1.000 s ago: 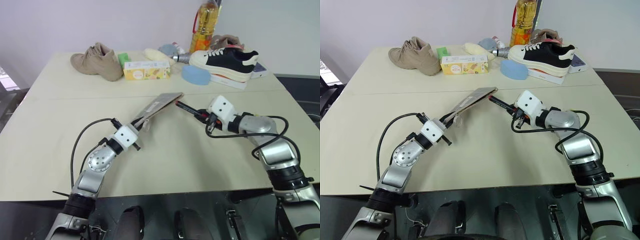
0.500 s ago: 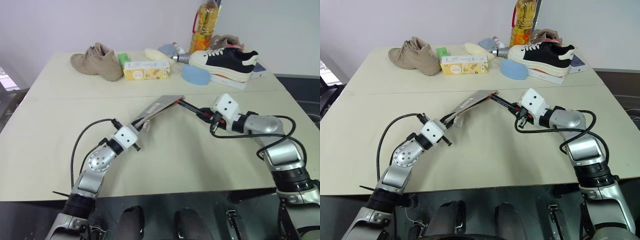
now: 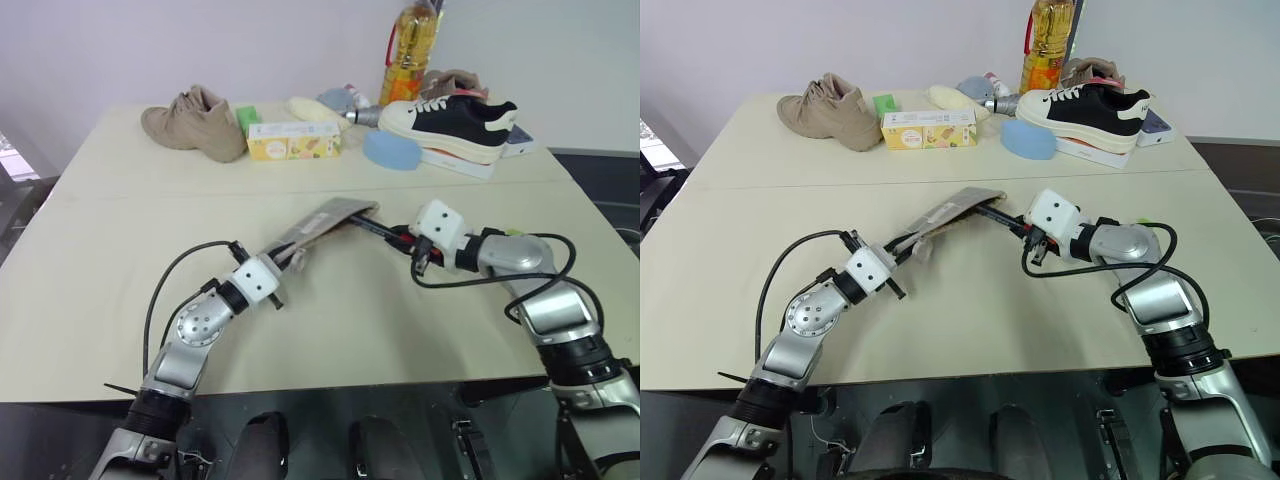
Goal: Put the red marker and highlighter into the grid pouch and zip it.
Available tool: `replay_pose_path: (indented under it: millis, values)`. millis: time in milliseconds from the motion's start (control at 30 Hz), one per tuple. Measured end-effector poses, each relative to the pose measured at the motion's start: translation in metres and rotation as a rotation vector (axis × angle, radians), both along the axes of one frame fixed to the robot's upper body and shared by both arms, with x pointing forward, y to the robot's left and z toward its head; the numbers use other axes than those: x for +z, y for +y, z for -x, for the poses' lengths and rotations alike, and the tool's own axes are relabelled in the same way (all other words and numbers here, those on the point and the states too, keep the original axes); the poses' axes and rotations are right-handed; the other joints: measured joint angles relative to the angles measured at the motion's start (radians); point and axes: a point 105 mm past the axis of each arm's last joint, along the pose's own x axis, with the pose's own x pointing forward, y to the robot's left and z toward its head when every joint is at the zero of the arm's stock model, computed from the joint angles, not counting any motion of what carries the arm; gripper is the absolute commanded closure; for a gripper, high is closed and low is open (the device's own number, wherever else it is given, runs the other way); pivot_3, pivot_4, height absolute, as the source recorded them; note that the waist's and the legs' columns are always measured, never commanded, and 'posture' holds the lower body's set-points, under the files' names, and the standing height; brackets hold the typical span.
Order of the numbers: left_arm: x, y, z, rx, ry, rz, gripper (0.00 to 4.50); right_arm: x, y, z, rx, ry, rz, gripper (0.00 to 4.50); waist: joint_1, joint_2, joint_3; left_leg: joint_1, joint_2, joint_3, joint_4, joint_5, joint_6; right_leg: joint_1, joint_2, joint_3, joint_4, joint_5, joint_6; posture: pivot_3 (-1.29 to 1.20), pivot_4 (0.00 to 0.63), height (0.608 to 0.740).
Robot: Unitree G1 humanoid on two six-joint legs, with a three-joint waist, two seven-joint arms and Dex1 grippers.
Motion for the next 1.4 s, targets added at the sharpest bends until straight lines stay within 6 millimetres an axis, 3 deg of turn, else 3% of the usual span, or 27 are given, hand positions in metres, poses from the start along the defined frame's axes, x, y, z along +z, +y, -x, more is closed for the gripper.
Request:
replay_pose_path:
  millis: [300,567,700,833,1000,1067,1133,1233,1333,1400]
  values:
    - [-0.005,-0.012,0.019,-0.201,0.067,-0.1,4.5,-0.007,0.033,0.028,0.379,-0.186,0.382,4.14,-0.003,0.0,0.0,0.001,0.0,0.0,0.0,0.0,0.0,0.0,0.001,0.001,0.0,0.0,0.0,0.0,0.15,0.74]
    - [-0.004,-0.013,0.018,-0.191,0.061,-0.088,4.5,-0.003,0.041,0.026,0.376,-0.172,0.328,0.07,0.002,0.0,0.0,0.001,0.0,0.0,0.002,0.0,0.0,0.001,0.0,0.001,0.0,0.0,0.0,0.0,0.15,0.74]
    - [-0.008,-0.015,0.016,-0.139,0.056,-0.057,4.5,0.018,0.02,0.025,0.227,-0.082,0.123,0.07,0.004,0.0,0.0,0.001,0.001,0.0,0.002,0.0,0.0,0.002,0.0,0.001,0.0,0.0,0.0,0.0,0.15,0.74]
    - [-0.011,-0.015,0.01,-0.061,0.037,-0.043,4.5,0.025,-0.019,0.02,0.003,0.047,-0.086,0.07,0.004,0.0,0.0,0.001,0.001,-0.001,0.002,0.0,0.0,0.003,-0.001,0.0,0.0,0.0,0.0,0.0,0.15,0.74]
    - [-0.016,-0.016,-0.003,0.021,0.033,-0.034,4.5,0.012,-0.102,-0.008,-0.521,0.101,-0.266,0.03,0.002,0.0,0.0,0.001,0.0,0.0,0.003,0.0,0.0,0.003,-0.001,0.001,0.001,0.001,0.0,0.0,0.15,0.74]
    - [-0.017,-0.016,-0.006,0.033,0.033,-0.03,4.5,-0.005,-0.139,-0.012,-0.767,0.124,-0.311,0.03,0.001,0.0,0.0,0.001,0.0,0.0,0.003,0.0,0.0,0.002,-0.001,0.002,0.001,0.001,0.0,0.0,0.15,0.74]
    - [-0.019,-0.017,-0.006,0.032,0.04,-0.03,4.5,-0.019,-0.162,-0.009,-0.938,0.15,-0.341,0.03,-0.001,0.001,-0.001,0.001,0.0,0.002,0.001,0.0,0.0,0.0,0.0,0.003,0.001,0.001,0.0,0.0,0.15,0.74]
    - [-0.02,-0.02,-0.005,0.02,0.047,-0.032,4.5,-0.034,-0.18,-0.004,-1.109,0.183,-0.362,0.03,-0.001,0.001,-0.001,0.001,0.0,0.003,0.0,0.0,0.0,0.0,0.0,0.004,0.001,0.001,0.0,0.0,0.15,0.74]
    - [-0.022,-0.02,-0.005,0.009,0.053,-0.036,4.5,-0.048,-0.183,-0.003,-1.198,0.231,-0.417,0.03,-0.001,0.001,-0.001,0.001,0.0,0.003,0.0,0.0,0.0,0.0,0.001,0.004,0.001,0.001,0.0,0.0,0.15,0.74]
    - [-0.021,-0.021,-0.005,0.001,0.047,-0.035,4.5,-0.05,-0.184,-0.003,-1.232,0.259,-0.471,0.59,-0.001,0.001,-0.001,0.001,0.0,0.003,0.001,0.0,0.0,0.001,0.001,0.004,0.001,0.002,0.002,0.0,0.15,0.74]
